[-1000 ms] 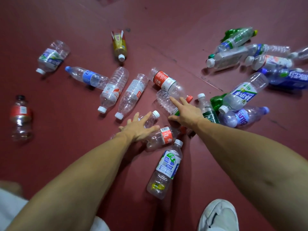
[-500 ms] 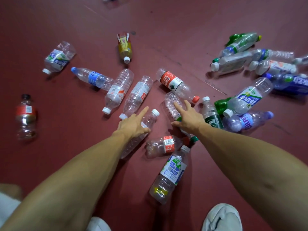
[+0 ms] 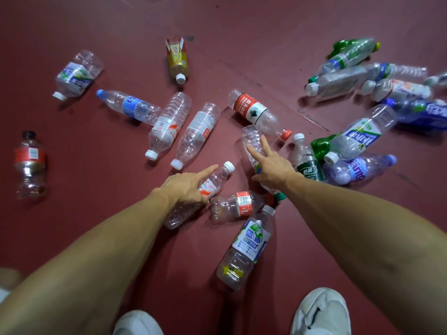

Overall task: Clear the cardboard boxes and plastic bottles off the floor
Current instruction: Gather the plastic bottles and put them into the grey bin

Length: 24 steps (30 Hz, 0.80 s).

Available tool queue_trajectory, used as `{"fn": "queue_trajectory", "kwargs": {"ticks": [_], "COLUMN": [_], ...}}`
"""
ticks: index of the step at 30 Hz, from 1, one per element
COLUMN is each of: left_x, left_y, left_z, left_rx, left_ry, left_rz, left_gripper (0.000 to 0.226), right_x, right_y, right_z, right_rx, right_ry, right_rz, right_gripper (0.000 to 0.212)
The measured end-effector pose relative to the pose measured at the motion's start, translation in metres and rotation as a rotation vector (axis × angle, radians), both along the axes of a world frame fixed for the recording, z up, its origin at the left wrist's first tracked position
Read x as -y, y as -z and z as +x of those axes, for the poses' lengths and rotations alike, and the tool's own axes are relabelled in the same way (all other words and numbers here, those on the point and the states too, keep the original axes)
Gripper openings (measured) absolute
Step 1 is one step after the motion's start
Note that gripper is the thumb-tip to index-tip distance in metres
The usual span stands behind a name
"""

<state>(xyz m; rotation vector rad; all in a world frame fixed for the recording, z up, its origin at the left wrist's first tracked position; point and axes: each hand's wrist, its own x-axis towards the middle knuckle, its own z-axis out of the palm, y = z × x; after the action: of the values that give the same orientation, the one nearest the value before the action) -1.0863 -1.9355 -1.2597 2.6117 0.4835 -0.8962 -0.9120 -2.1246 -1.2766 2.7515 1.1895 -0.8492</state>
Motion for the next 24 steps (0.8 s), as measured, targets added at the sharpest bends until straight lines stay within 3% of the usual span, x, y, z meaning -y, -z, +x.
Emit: {"fn": "queue_trajectory", "kwargs": {"ticks": [4, 8, 13, 18, 24], "left_x": [0.002, 0.000, 0.003, 0.020, 0.040], "left_y": [0.004, -0.003, -0.050, -0.160, -0.349], "left_z": [0.003, 0.009, 0.028, 0.047, 0.063], "left_rx": [0.065, 0.206, 0.273, 0.294, 0.287], "left_ry": [0.025, -0.145, -0.173, -0.188, -0.189], "left_rz": [0.062, 0.083, 0.074, 0.025, 0.035], "left_gripper": [0.101, 0.099, 0.092, 0.088, 0.082], "right_x": [-0.002, 0.002, 0.006, 0.013, 0.028], "right_y": [-0.001, -0.008, -0.059, -0.180, -0.364], "right_z": [0.000, 0.006, 0.019, 0.026, 0.023], "right_rx": [-0.023, -0.046, -0.024, -0.044, -0.083], "right_ry": [0.043, 0.072, 0.175, 0.214, 0.294], "right_rz": [0.024, 0.060, 0.137, 0.146, 0.173], "right_gripper": [0.099, 0.094, 0.085, 0.089, 0.089]}}
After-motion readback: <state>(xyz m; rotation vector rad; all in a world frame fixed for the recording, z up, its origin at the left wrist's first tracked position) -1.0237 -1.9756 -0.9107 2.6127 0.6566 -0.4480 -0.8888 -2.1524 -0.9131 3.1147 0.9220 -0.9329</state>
